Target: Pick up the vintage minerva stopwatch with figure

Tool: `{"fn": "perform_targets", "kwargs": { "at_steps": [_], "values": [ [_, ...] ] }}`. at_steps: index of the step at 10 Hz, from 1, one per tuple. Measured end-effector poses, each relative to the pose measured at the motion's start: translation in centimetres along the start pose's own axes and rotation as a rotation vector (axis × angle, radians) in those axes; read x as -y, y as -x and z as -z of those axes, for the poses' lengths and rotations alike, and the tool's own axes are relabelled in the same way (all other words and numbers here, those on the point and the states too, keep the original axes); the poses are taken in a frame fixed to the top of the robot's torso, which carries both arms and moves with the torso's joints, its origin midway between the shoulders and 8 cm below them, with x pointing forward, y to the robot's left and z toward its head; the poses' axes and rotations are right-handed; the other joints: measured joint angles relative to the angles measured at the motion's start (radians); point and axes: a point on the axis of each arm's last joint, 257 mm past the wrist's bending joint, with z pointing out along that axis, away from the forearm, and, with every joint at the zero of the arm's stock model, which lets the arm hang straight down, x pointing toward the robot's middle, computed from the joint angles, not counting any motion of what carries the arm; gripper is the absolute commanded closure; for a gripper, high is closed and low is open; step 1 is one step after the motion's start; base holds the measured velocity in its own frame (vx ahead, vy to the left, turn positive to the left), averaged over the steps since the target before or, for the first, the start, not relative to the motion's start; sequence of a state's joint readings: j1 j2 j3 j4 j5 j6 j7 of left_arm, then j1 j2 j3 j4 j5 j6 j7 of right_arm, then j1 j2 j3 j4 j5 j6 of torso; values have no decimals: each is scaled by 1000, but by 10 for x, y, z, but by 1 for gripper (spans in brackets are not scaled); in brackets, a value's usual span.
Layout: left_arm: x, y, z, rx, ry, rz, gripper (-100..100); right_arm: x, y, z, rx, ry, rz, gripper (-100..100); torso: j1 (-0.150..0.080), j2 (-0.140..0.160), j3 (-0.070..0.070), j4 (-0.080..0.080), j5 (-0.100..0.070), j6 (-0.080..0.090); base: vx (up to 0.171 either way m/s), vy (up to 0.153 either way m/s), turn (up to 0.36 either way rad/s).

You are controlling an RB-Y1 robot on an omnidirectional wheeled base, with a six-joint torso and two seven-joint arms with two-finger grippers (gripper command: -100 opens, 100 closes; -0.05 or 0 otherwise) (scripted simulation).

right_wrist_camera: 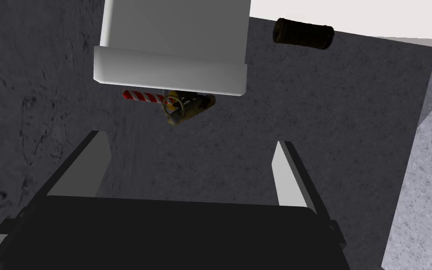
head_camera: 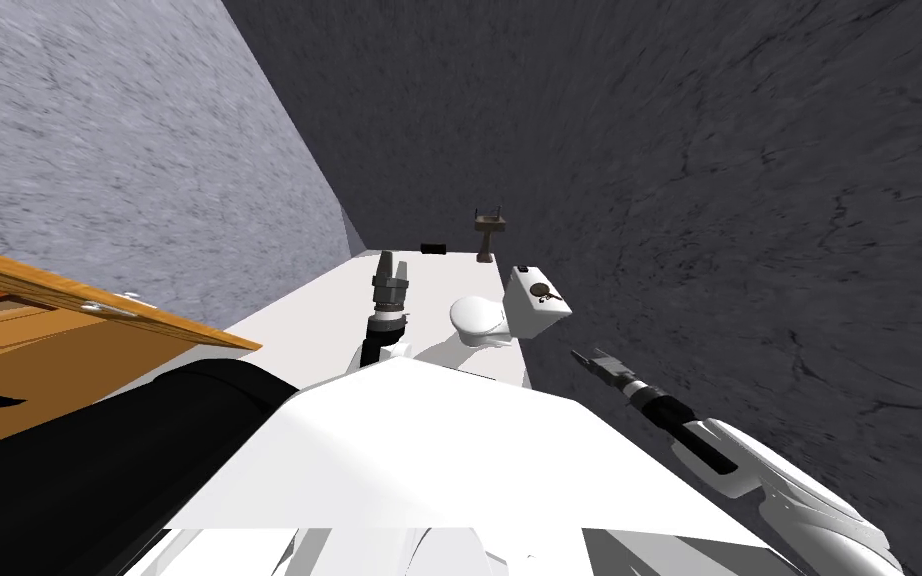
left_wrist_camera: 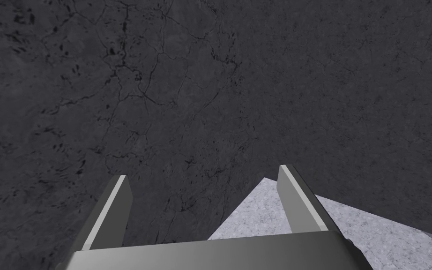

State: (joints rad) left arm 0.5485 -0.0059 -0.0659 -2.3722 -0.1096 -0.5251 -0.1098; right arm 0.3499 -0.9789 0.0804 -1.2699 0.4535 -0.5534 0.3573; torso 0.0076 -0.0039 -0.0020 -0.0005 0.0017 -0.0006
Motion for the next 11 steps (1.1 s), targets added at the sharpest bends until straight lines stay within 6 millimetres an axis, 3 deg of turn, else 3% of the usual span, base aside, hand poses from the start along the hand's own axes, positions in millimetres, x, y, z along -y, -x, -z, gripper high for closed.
{"fn": "perform_targets", "kwargs": {
  "at_steps": [6, 8, 11],
  "values": [
    [0, 0, 0, 0, 0, 0, 0, 83, -18, 40, -189, -93, 264, -100, 0, -3, -2, -1, 0, 0, 81, 97, 94],
    [0, 0, 0, 0, 0, 0, 0, 119, -24, 63, -274, -129, 370, -100, 2, -6, -3, -1, 0, -1, 135, 113, 126],
    [0, 0, 0, 0, 0, 0, 0, 157, -22, 88, -376, -169, 506, -100, 0, -6, -3, -1, 0, -1, 148, 88, 158]
  ]
}}
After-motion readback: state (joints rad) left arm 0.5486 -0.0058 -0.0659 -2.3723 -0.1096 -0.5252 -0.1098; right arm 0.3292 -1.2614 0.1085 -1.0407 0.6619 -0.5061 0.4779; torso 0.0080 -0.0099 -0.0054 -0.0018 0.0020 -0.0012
